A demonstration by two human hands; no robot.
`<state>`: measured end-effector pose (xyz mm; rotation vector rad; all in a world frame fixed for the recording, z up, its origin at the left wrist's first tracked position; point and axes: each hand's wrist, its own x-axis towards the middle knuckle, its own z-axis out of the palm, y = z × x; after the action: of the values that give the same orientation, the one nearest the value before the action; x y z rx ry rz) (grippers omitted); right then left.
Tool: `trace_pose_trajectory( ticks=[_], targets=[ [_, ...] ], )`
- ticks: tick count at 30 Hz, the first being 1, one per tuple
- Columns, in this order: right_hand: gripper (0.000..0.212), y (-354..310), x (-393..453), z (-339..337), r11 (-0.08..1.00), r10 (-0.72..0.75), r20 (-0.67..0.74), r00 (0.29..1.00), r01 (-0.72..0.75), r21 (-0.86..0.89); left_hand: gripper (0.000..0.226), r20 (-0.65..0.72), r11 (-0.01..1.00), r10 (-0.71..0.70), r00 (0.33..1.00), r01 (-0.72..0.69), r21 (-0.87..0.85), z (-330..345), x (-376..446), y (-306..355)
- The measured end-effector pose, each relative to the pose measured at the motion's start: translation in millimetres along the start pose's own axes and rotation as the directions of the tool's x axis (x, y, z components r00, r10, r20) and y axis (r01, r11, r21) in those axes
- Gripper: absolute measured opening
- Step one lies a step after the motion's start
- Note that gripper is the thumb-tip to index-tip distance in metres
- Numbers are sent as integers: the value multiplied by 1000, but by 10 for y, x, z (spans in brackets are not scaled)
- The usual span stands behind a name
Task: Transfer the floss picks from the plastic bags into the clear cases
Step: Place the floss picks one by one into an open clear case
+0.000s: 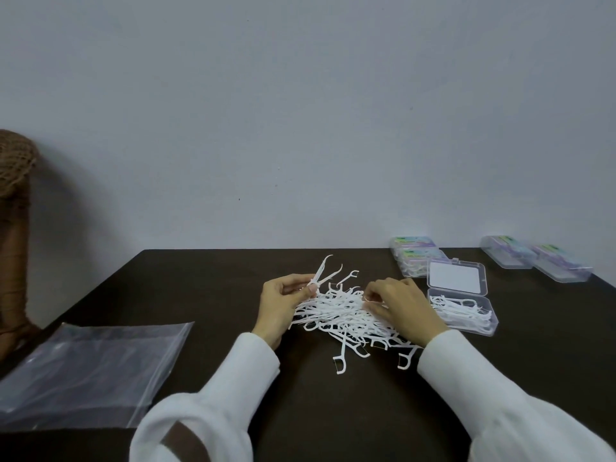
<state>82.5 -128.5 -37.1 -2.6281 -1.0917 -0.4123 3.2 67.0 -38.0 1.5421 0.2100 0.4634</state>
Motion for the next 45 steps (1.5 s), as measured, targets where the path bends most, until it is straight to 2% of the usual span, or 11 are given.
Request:
trace_pose_trajectory(
  ticks=[6,10,16,22,28,32,35,37,40,45],
  targets=[
    [12,78,-27,-56,955,84,-47,995,-67,289,16,-4,1000,10,1000,-10,-11,9,6,5],
    [8,211,-88,-115,928,118,-98,988,-74,364,17,14,1000,23,1000,-23,-15,65,22,30],
    [6,567,-288,-255,903,207,-166,964,-123,412,18,92,997,44,995,-50,61,390,75,49],
    [9,1038,-597,-440,866,327,-117,938,-248,433,16,216,980,87,972,-123,157,981,123,20],
    [12,1363,-801,-494,872,382,-10,924,-357,335,18,258,946,131,957,-199,255,1503,152,-25],
    [13,1400,-841,-496,861,389,-10,921,-359,360,20,302,921,156,941,-249,300,1682,118,-43],
    [10,1402,-852,-492,865,383,-51,922,-339,371,20,320,902,170,932,-278,332,1757,104,-83],
    [9,1419,-859,-488,861,401,-128,907,-325,391,20,323,890,184,928,-297,346,1796,107,-131],
    [9,1444,-868,-474,832,462,-254,850,-316,456,22,345,878,183,920,-311,365,1836,96,-187],
    [16,1430,-825,-422,800,519,-336,786,-307,515,27,393,868,181,902,-334,367,1875,91,-206]
  ],
)
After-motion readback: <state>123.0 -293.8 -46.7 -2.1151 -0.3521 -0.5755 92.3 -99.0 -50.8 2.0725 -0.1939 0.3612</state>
